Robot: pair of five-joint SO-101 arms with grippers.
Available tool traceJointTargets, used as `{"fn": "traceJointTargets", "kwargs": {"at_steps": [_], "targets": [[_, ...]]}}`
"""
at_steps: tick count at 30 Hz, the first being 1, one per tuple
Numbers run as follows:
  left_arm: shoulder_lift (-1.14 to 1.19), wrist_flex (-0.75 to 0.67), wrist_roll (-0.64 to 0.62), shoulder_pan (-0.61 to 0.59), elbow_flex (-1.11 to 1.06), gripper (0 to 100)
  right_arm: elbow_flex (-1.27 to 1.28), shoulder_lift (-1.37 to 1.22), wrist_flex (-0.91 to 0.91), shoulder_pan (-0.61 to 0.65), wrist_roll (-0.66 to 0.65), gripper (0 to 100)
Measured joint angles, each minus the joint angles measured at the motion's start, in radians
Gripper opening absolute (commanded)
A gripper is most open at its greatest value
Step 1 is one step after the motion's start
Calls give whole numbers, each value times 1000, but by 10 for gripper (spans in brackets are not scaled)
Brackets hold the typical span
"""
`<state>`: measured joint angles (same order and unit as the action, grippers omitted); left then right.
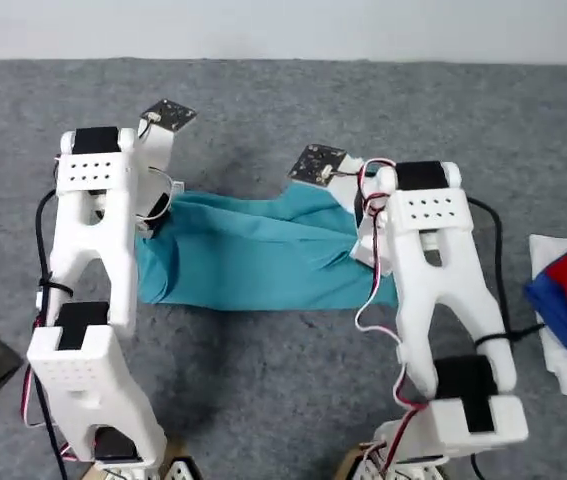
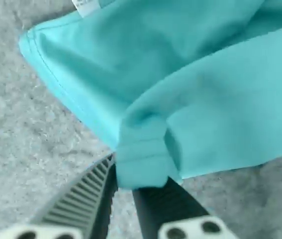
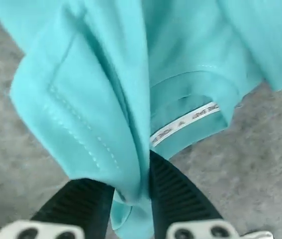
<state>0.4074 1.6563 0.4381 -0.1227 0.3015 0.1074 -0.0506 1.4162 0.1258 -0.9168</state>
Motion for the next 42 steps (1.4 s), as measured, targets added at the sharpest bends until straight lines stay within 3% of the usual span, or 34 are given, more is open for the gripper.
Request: {"fn": "traceJointTargets", "kwargs": {"at_steps": [7,15,24,32,37,42], "targets": [[0,-28,0,11,0,13,-61,-143,-141,-43,9,145],[32,-37,0,35,25,13,-419,-404,-140,-44,127,165],[153,-49,0,-3,114,13,-907,-764,9,-44,130,165],[206,-49,0,-8,187,13,-1326,-911,333,-44,130,179],[206,-49,0,-26,187,14,-1304,-893,341,-55,130,310],[252,-60,0,-87,195,15,-1080,-789,341,-52,130,329]]}}
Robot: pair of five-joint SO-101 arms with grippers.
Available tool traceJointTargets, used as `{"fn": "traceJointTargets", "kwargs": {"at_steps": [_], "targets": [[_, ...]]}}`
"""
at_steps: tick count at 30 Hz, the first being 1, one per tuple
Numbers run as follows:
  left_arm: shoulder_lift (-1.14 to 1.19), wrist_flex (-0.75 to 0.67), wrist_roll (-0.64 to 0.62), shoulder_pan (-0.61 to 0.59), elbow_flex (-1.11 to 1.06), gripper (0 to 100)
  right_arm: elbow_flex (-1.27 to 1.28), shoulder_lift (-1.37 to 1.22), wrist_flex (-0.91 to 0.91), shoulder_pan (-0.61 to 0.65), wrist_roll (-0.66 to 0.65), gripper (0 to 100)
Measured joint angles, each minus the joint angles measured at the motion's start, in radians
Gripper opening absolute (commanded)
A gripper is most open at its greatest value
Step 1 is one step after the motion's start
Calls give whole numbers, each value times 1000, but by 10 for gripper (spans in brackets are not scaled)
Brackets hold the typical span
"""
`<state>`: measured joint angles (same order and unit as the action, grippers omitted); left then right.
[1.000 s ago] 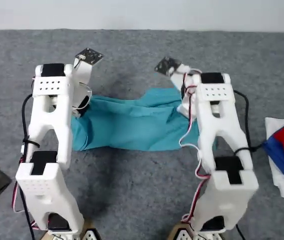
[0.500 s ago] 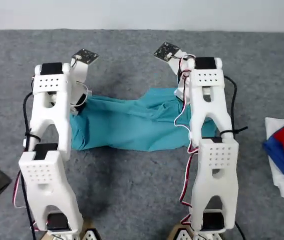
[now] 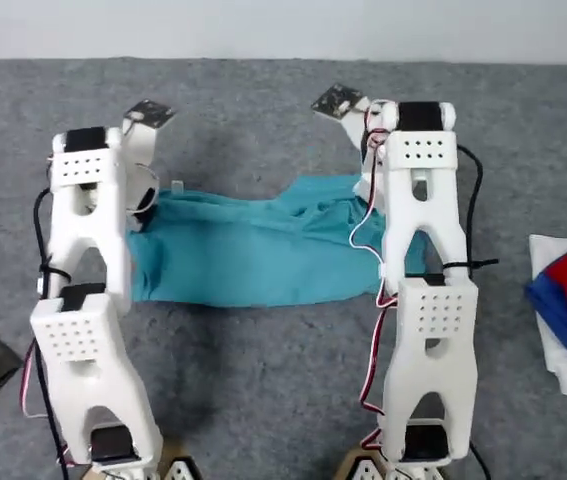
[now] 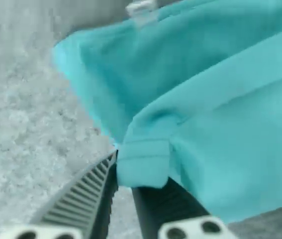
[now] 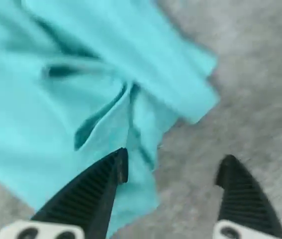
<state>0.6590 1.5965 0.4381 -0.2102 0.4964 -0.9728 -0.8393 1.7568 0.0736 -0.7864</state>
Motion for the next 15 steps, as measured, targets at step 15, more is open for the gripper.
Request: {"fn": "traceJointTargets", "kwargs": {"at_steps": [15], "targets": [[34,55,-163,-40,164,203,127,60,0,132,0,329]]}}
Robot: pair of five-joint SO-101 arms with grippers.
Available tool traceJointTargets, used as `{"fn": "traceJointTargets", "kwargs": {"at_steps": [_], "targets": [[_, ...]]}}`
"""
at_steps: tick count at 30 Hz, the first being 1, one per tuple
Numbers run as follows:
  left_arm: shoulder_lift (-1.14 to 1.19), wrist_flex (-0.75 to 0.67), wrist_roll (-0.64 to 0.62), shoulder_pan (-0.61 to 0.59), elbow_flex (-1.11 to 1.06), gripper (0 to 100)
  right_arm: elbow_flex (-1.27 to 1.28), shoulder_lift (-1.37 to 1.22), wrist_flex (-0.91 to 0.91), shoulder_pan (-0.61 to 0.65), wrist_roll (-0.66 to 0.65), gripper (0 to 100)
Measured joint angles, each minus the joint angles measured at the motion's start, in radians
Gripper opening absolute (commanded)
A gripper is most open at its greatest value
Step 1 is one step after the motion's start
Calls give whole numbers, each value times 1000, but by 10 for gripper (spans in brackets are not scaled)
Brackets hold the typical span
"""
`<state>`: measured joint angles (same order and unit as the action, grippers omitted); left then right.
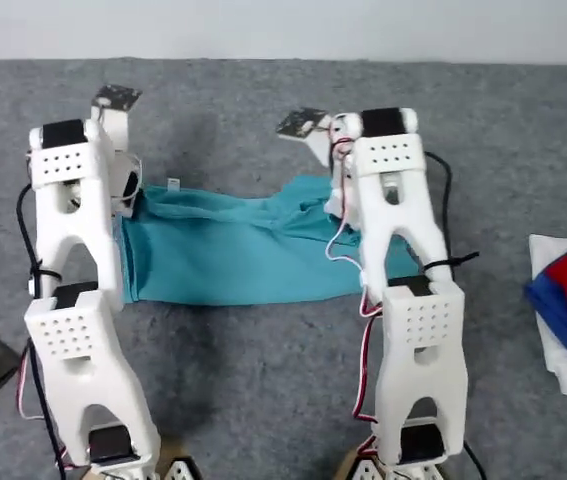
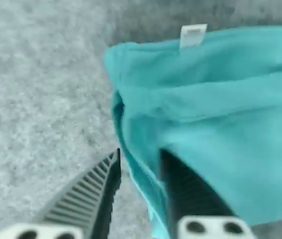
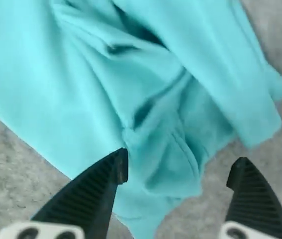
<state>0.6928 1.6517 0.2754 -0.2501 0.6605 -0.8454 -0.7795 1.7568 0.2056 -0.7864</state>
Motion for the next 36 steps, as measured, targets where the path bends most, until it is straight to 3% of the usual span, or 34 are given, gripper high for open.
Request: {"fn": "traceJointTargets", "kwargs": {"at_steps": [8,15,18,25,36], "targets": [[0,52,-77,0,97,200,0,-20,-5,43,0,318],[0,72,-83,-83,106,145,0,-97,-100,37,0,59],[0,72,-83,-140,103,145,0,-109,-169,37,0,6],[-26,72,-83,-212,5,145,0,-109,-232,37,0,9],[-103,72,-83,-216,-138,145,0,-109,-324,-25,0,9]]}}
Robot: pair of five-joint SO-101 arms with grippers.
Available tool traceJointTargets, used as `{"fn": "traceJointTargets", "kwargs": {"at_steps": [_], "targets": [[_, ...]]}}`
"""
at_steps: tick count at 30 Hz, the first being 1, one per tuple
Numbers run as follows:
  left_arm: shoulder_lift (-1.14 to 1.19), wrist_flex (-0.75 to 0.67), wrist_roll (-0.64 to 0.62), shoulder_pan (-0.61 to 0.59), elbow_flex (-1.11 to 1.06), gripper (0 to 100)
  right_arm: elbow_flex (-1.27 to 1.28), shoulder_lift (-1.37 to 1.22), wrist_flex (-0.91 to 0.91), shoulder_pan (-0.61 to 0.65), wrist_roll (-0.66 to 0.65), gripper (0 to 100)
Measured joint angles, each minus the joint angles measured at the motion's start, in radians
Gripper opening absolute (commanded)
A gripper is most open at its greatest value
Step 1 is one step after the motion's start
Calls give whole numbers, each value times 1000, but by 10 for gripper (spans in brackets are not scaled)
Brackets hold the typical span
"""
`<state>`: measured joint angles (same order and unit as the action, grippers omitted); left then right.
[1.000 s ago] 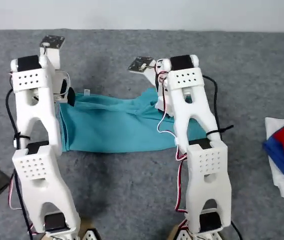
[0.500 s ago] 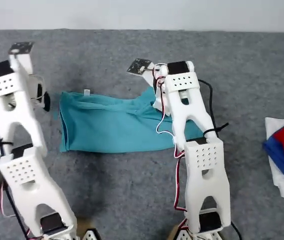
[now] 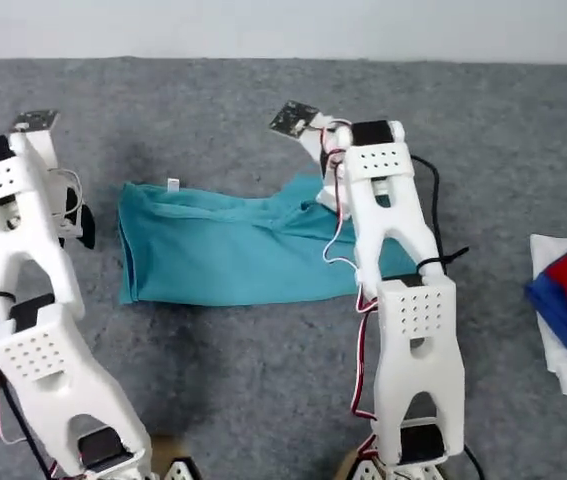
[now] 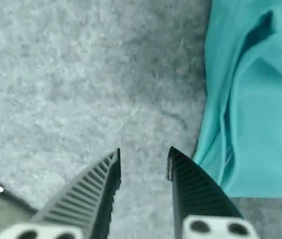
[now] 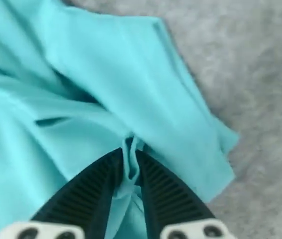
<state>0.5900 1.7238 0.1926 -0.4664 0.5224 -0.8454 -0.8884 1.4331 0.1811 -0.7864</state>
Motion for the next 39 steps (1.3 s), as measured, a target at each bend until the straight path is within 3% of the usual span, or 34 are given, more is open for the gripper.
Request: {"fn": "traceJointTargets", "kwargs": {"at_steps": [7,18,22,25,39], "targets": [[-34,0,0,-2,-63,145,-8,-3,-84,-21,0,9],[-68,0,0,-2,-97,145,-236,-170,-160,-89,0,13],[-68,0,0,-2,-97,144,-299,-241,-157,-129,0,114],[-68,0,0,-2,-97,144,-354,-261,-115,-129,0,185],[-68,0,0,-2,-97,144,-703,-261,181,-35,6,184]]}}
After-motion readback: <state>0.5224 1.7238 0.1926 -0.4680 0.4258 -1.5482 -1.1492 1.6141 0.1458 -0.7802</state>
